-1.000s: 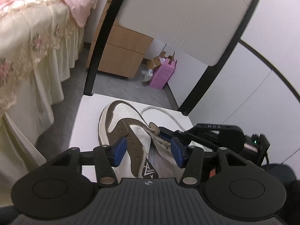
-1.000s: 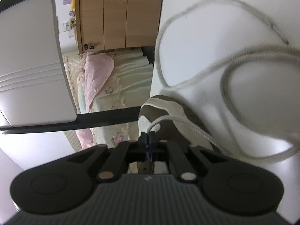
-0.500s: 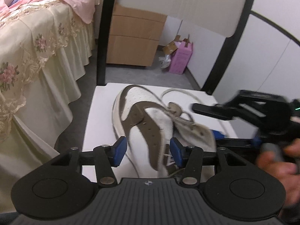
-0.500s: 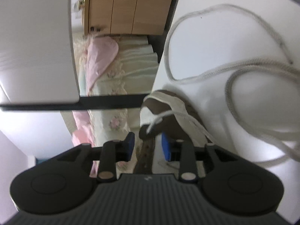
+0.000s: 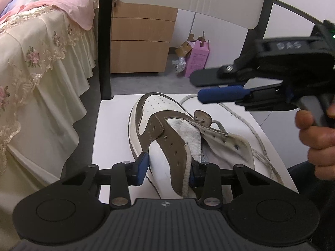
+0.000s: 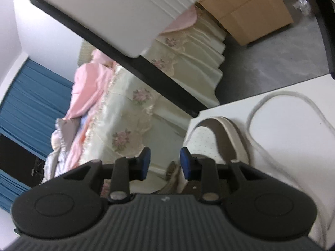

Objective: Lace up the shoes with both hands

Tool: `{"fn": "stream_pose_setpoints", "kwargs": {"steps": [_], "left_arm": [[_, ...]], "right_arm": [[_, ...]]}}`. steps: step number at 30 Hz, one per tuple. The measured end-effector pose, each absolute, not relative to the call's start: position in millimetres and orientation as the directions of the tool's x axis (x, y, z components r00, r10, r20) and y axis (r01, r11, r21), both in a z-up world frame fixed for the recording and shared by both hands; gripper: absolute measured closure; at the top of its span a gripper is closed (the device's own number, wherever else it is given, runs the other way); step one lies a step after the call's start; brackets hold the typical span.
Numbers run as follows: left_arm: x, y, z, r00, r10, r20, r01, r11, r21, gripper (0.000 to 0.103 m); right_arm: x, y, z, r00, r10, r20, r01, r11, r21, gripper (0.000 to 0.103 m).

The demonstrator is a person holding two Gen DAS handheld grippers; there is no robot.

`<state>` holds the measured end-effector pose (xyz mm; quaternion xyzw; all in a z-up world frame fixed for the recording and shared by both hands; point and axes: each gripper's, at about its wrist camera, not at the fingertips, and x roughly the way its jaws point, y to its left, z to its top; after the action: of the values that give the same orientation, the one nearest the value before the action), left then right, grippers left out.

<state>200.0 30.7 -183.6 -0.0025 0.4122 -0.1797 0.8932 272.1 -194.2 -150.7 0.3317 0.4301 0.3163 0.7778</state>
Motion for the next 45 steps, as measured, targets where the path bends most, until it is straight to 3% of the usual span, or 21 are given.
{"fn": "stream_pose_setpoints", "kwargs": {"steps": [16, 20, 21, 24, 25, 29, 39, 42, 45], "left_arm": [[198.5, 28.0, -182.6, 0.595, -0.318, -0.738, 0.315, 0.937, -0.15, 0.062], [198.7, 27.1, -182.7, 0.597, -0.315, -0.738, 0.314, 0.938, -0.146, 0.062], [198.9, 26.8, -182.7, 0.597, -0.314, -0.738, 0.314, 0.938, -0.146, 0.062], [199.3, 26.0, -183.4, 0.6, -0.312, -0.737, 0.316, 0.938, -0.141, 0.062], [199.5, 25.5, -183.5, 0.601, -0.31, -0.737, 0.316, 0.939, -0.137, 0.062], [200.4, 25.6, -183.9, 0.603, -0.309, -0.735, 0.312, 0.94, -0.14, 0.062], [203.1, 34.6, -175.4, 0.609, -0.334, -0.719, 0.281, 0.939, -0.198, 0.062], [202.0, 38.8, -166.7, 0.629, -0.364, -0.687, 0.274, 0.931, -0.242, 0.062], [204.1, 37.3, -159.5, 0.645, -0.404, -0.648, 0.299, 0.915, -0.272, 0.062]], "right_arm": [[267.8, -205.7, -183.0, 0.471, 0.738, -0.483, -0.164, 0.611, 0.774, 0.072], [260.1, -201.3, -192.9, 0.463, 0.707, -0.534, -0.211, 0.674, 0.708, 0.069], [256.8, -204.1, -195.4, 0.482, 0.71, -0.514, -0.213, 0.664, 0.717, 0.07], [251.7, -208.9, -196.5, 0.505, 0.725, -0.468, -0.216, 0.631, 0.745, 0.089], [249.3, -208.0, -195.0, 0.516, 0.72, -0.464, -0.236, 0.64, 0.731, 0.09], [244.5, -205.5, -191.9, 0.543, 0.698, -0.467, -0.265, 0.67, 0.694, 0.09], [243.0, -236.3, -177.6, 0.61, 0.654, -0.448, -0.161, 0.656, 0.737, 0.077], [236.5, -246.7, -187.8, 0.567, 0.695, -0.442, -0.045, 0.562, 0.826, 0.076], [221.2, -256.8, -220.1, 0.545, 0.763, -0.349, 0.151, 0.32, 0.935, 0.071]]}}
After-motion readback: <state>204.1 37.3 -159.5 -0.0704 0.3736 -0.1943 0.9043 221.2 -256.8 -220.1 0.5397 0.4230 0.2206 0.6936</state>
